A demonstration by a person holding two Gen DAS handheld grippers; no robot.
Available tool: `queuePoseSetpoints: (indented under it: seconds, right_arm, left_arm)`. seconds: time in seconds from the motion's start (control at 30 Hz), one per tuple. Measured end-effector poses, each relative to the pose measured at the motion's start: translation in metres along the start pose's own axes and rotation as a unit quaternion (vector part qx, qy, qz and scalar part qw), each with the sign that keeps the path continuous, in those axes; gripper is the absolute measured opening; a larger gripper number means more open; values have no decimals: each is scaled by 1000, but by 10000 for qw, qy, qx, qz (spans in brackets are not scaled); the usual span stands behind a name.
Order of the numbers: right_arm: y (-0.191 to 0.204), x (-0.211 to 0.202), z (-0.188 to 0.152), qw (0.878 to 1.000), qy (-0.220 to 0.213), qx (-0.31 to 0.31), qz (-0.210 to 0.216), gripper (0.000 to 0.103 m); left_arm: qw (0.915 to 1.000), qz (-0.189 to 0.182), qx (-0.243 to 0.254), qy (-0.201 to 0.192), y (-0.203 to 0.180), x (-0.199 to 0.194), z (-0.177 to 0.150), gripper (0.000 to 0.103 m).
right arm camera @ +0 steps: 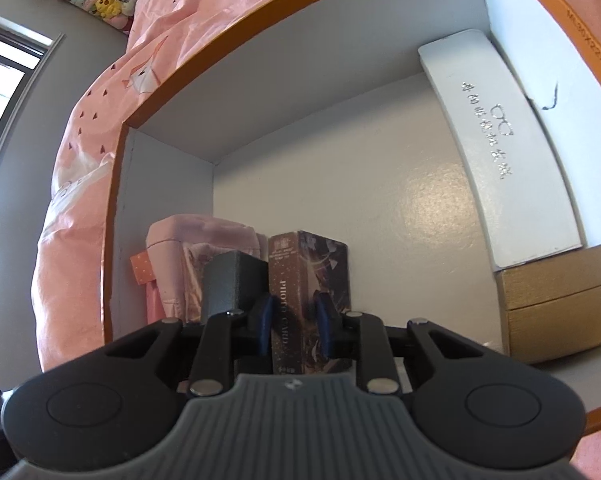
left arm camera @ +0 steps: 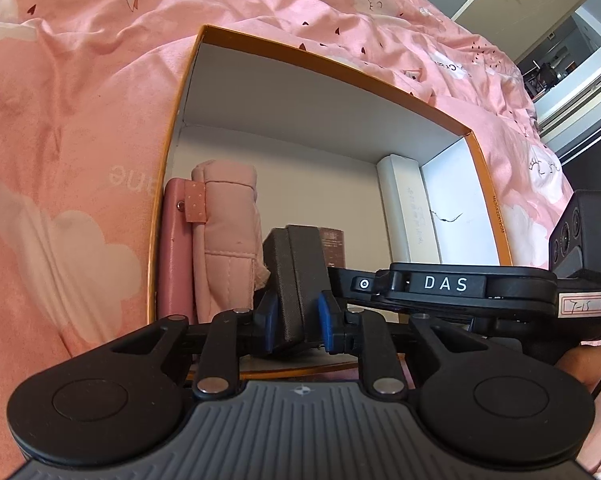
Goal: Organize objects
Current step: 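Lower both boxes into the orange box and open both tools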
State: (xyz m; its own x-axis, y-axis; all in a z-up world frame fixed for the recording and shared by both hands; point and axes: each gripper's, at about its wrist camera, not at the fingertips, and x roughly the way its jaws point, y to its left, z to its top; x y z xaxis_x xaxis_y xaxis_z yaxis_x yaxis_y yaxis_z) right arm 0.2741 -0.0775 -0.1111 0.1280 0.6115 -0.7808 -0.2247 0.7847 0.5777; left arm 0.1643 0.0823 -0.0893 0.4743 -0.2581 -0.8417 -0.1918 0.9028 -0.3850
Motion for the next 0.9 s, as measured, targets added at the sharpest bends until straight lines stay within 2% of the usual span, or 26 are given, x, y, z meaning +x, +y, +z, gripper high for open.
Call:
queuePoseSetpoints:
  seconds: [0.27, 0.43, 0.53, 0.67, 0.77, 0.9]
  right_arm:
    - [4, 0, -2, 9999, 3, -132, -64, 23]
    - [11, -6, -6, 9988, -229, -389, -206, 24]
    - [16, -14, -10, 9966, -445, -593, -370, 26]
    - [31, -38, -22, 9891, -920, -1050, -464, 32]
    - [44, -61, -42, 9790, -1375, -1422, -493, 36]
    - [53, -85, -75, 9690, -1780, -1650, -454, 39]
  left_arm:
    - [9999, 29, 130, -96, -3, 1, -1, 24]
    - [9996, -91, 147, -238, -1, -4, -3, 24]
    - [9990, -190, 131, -378, -1, -12, -4, 24]
    - [9969, -268, 314, -663, -5, -38, -8, 24]
    - [9951, -303, 463, -818, -7, -58, -15, 24]
    - [9938, -218, 622, -898, -7, -80, -26, 24]
